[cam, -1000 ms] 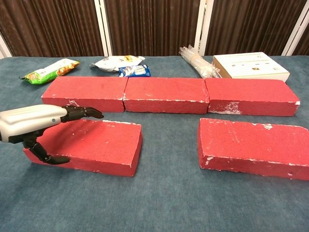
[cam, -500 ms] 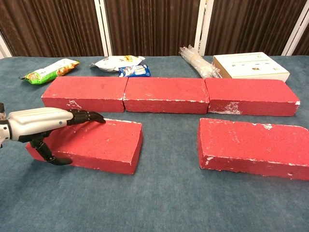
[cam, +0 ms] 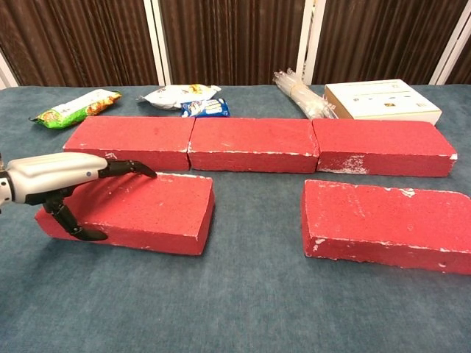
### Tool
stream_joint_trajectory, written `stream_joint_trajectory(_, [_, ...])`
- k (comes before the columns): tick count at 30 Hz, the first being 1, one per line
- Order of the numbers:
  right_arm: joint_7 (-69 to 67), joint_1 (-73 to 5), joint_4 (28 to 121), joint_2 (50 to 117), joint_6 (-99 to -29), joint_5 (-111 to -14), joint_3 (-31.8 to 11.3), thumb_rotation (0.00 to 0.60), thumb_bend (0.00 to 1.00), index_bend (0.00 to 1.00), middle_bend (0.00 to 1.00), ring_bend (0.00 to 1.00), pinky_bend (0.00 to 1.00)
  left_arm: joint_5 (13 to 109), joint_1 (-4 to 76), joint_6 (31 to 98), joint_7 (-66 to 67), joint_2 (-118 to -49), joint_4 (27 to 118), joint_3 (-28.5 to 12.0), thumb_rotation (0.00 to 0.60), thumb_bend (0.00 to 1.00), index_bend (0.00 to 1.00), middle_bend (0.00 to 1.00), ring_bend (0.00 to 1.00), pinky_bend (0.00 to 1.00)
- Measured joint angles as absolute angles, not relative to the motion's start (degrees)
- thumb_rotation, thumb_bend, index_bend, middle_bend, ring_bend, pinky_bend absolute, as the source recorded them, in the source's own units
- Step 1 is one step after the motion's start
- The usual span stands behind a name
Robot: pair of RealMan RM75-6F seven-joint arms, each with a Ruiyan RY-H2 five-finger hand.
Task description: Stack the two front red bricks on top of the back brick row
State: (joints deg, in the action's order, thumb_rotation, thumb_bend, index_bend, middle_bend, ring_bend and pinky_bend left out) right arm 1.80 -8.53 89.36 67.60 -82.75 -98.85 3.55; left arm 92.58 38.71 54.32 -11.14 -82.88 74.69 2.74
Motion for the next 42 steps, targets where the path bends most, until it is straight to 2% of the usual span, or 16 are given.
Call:
stream_joint_trajectory(8, [1.7, -8.6, 89.6, 67.6, -82.6, -99.0, 3.7, 0.533, 0.12, 0.00, 0.00, 0.00, 0.00, 92.8, 37.3, 60.2, -8.9, -79.9, 79.4, 1.4, 0.600, 0.36, 0.12, 0.76, 0.66, 0.77])
stream_joint_trajectory(14, [1.6, -8.6, 89.6, 67.4, -82.5, -98.8, 3.7, 0.533, 0.12, 0.00, 0.00, 0.00, 0.00, 88.6, 38.0, 60.8, -4.9, -77.6, 82.8, -3.3, 0.600, 0.36, 0.12, 0.77, 0.67, 0.78])
stream_joint_trajectory(20, [2.6, -8.2, 89.7, 67.5, -82.9, -97.8, 3.3, 0.531, 0.12, 0.00, 0.00, 0.00, 0.00, 81.2, 42.3, 55.3, -2.1, -77.2, 82.2, -9.3, 0.600, 0.36, 0.12, 0.77, 0.67, 0.78])
stream_joint_trajectory(25, [3.6, -8.0, 89.6, 67.8, -82.6, -96.4, 2.8, 0.533, 0.12, 0.00, 0.00, 0.00, 0.00, 76.6, 47.2, 49.1, -1.0, -79.4, 76.1, -12.4, 0.600, 0.36, 0.12, 0.77, 0.67, 0.78])
stream_joint_trajectory(33, [3.8, -8.1, 89.5, 67.9, -81.9, -94.7, 1.8, 0.533, 0.12, 0.00, 0.00, 0.00, 0.00, 73.1, 54.4, 41.5, -1.2, -86.1, 65.3, -14.6, 0.600, 0.36, 0.11, 0.76, 0.67, 0.78])
stream_joint_trajectory(42, [3.6, -8.9, 88.9, 68.0, -79.9, -92.7, 1.0, 0.532, 0.12, 0.00, 0.00, 0.00, 0.00, 72.2, 56.4, 39.0, -2.4, -89.4, 60.4, -14.5, 0.600, 0.36, 0.10, 0.74, 0.66, 0.76])
